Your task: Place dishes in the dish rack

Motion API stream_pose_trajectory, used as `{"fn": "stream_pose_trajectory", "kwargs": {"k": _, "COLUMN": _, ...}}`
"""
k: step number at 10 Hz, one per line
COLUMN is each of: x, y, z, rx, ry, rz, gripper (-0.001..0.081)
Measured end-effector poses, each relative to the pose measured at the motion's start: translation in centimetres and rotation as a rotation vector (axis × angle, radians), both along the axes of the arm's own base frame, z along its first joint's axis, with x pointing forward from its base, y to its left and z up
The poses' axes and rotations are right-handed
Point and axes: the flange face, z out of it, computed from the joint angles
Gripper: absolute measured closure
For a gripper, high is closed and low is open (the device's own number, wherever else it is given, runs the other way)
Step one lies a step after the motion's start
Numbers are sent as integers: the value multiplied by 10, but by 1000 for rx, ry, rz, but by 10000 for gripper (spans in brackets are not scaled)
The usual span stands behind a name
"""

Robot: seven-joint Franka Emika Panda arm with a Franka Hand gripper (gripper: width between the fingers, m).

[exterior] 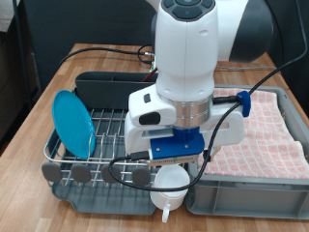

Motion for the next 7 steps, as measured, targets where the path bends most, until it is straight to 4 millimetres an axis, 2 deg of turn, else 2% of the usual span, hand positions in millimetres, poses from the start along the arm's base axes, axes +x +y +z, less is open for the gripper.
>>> {"fn": "stream_pose_trajectory", "kwargs": {"k": 4, "x": -9, "y": 2, "z": 42, "rx": 5, "ry": 95, "rz": 2, "gripper": 4}}
{"fn": "stream_pose_trajectory", "kwargs": {"k": 7, "x": -16, "y": 9, "z": 73, "rx": -7, "ry": 85, "rz": -16, "gripper": 4}}
